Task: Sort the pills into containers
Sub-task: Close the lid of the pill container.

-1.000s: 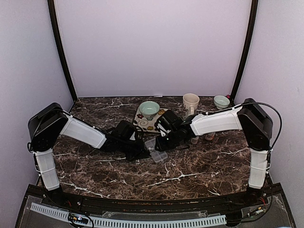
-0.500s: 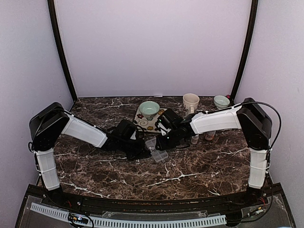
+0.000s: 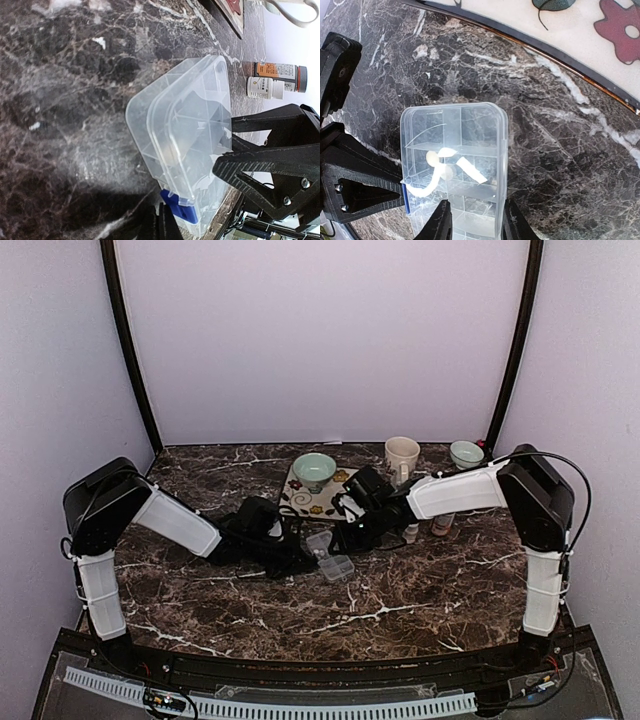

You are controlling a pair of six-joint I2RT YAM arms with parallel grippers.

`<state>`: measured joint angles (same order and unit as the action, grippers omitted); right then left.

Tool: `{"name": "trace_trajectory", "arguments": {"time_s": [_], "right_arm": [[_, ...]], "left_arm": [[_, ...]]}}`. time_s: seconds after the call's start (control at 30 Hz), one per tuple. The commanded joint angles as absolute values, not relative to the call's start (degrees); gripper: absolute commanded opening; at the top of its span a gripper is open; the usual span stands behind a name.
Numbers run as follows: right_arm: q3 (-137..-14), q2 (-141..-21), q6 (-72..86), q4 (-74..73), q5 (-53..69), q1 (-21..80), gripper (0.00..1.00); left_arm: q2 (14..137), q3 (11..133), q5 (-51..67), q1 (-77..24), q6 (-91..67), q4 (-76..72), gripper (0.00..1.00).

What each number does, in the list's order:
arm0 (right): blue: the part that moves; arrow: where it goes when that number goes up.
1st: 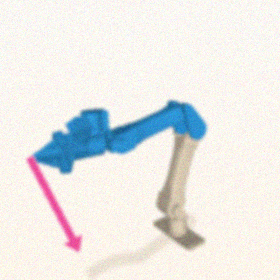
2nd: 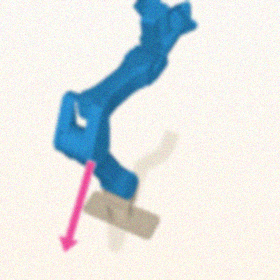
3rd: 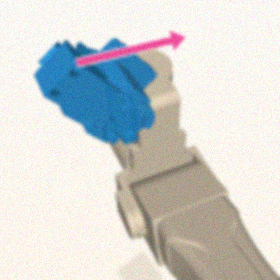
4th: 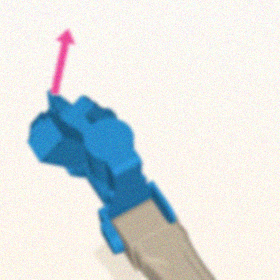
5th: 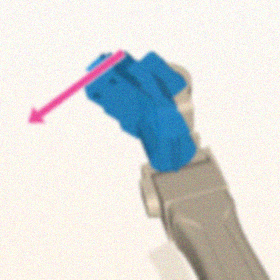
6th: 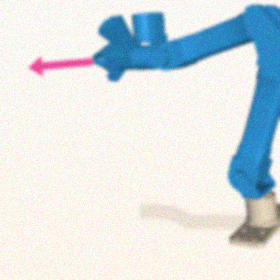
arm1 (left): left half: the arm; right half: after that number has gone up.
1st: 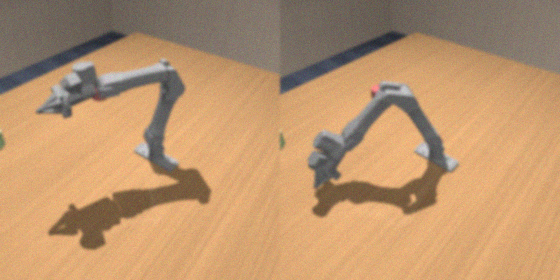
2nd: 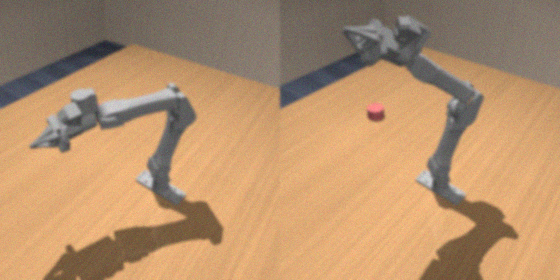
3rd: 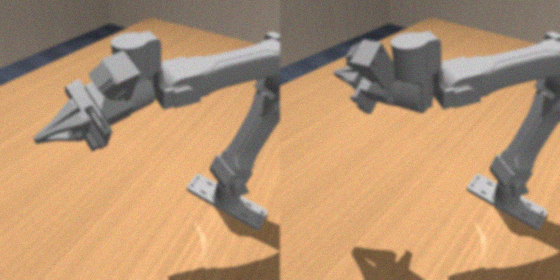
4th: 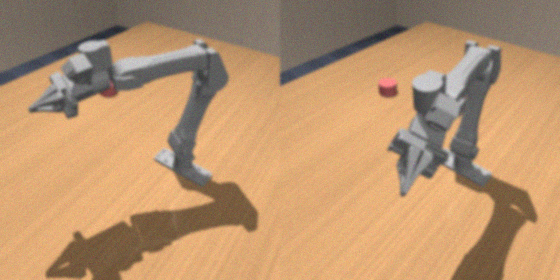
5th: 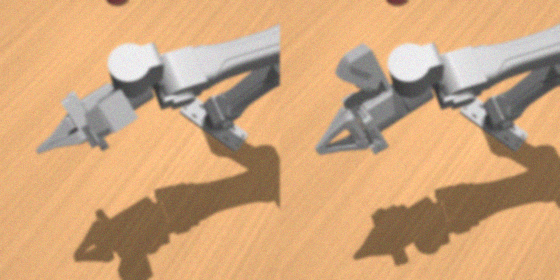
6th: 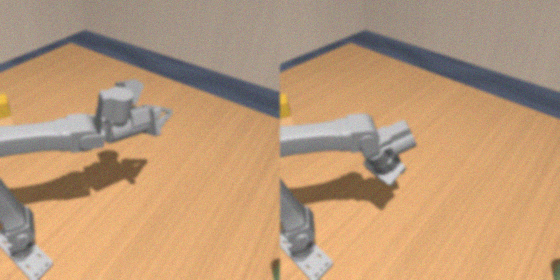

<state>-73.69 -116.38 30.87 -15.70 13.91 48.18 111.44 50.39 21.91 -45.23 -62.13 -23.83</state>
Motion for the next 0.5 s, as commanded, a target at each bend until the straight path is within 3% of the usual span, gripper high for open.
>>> {"name": "trace_trajectory", "arguments": {"time_s": [0.0,0.47], "right_arm": [[-68.86,-129.03,33.67,-10.51,43.57,59.51,0.25],[-71.25,-130.62,35.10,-11.09,49.64,62.91,0.22]], "left_arm": [[118.69,51.98,21.18,-48.78,-59.20,-34.64,0.00],[120.06,54.74,21.34,-48.54,-54.22,-32.36,0.00]]}}
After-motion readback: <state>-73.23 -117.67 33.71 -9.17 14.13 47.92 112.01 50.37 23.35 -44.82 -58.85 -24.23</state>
